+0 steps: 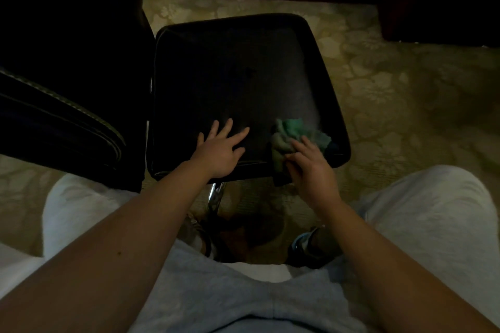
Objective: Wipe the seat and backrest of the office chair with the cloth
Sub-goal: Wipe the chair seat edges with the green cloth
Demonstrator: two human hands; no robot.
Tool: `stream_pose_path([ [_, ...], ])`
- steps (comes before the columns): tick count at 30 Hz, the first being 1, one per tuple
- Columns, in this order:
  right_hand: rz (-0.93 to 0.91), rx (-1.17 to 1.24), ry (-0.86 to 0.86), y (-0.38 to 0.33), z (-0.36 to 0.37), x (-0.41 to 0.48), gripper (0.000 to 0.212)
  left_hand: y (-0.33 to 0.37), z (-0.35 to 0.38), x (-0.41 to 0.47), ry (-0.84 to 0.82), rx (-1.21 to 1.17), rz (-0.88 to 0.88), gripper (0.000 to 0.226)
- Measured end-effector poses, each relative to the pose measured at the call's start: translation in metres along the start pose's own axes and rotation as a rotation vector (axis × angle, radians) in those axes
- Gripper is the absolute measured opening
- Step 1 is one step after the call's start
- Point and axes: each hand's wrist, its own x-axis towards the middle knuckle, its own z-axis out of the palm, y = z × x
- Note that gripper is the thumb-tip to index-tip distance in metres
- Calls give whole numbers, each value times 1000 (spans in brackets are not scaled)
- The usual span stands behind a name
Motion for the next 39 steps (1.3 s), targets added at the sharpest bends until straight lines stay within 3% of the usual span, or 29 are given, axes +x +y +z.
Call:
stream_pose_path([
  [5,151,35,68,-8,4,-4,16,2,0,1,-24,-9,0,56],
  [15,-15,-28,-32,-17,10,1,17,-2,2,0,8,2,23,57],
  [21,178,24,56,-10,7,0,17,-20,3,-13,85,-12,-1,56],
  [28,8,7,-38,-36,23,6,18,-20,5,-13,55,8,7,54],
  [32,-132,-43,-88,-15,8,13,16,-22,6,-13,59,-8,9,53],
  [37,68,-2,10,-18,14,6,17,-21,10,-12,82,-26,6,53],
  [39,48,-3,10,-31,23,5,16,-22,10,-12,74,-20,7,54],
])
